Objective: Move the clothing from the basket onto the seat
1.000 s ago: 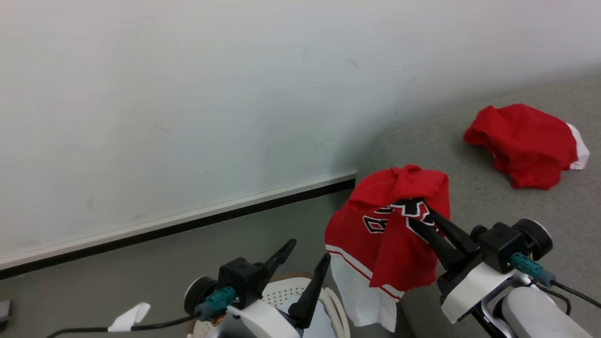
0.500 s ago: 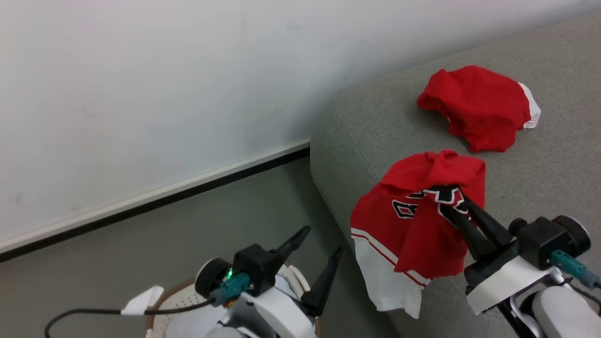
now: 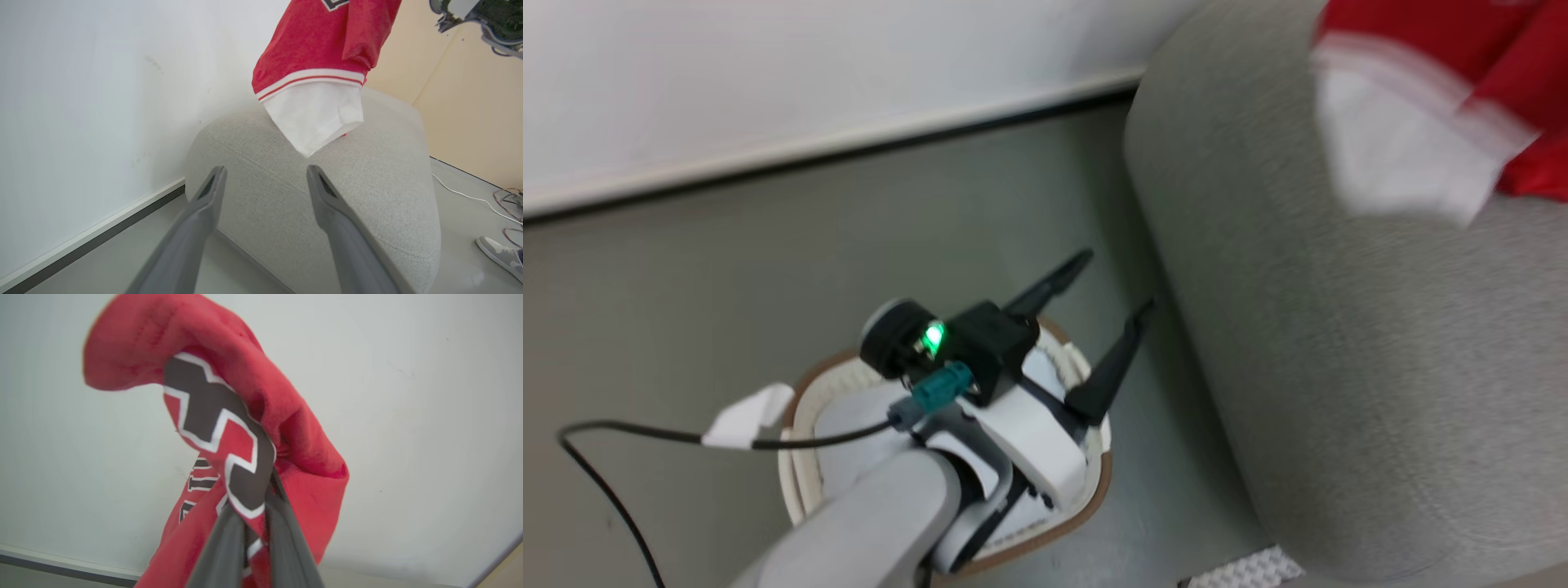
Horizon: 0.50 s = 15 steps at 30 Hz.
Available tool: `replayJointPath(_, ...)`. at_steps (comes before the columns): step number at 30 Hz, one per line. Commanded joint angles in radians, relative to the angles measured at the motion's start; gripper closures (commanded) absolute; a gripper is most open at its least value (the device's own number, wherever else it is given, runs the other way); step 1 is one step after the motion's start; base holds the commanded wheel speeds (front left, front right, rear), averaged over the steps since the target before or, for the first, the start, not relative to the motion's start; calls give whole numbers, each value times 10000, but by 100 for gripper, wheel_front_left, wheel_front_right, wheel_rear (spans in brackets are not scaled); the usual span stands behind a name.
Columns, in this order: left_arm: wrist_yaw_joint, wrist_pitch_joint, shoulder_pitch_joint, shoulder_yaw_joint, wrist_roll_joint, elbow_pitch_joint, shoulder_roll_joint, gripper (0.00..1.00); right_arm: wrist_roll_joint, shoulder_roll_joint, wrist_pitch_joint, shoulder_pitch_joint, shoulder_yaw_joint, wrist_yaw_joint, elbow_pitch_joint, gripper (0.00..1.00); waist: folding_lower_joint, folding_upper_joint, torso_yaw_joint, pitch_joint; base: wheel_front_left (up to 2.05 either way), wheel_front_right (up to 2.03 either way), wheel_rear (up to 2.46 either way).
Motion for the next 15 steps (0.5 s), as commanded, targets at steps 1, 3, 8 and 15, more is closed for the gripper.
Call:
replayJointPath(1,-23,-4,-313,107,209,-98,84,0,-50,-410,120,-686,-488,-29,240,100,-3,0,938,1429,0,0,0)
replayJointPath(3,-30,-17,-614,212,288,-216,124,0,-17,-737,315,-1572,-1171,-28,748,100,-3,0,1167,1918,0,0,0)
replayJointPath(8,-13,-98,-1229,427,463,-532,214,0,-577,-1570,611,-3232,-2742,-28,2587,100,-3,0,1646,2890,0,0,0)
replayJointPath(15,-53,-235,-1600,270,618,-647,-81,0,-1959,-1145,-75,-3114,-4762,-28,5640,100,-3,0,2013,3369,0,0,0)
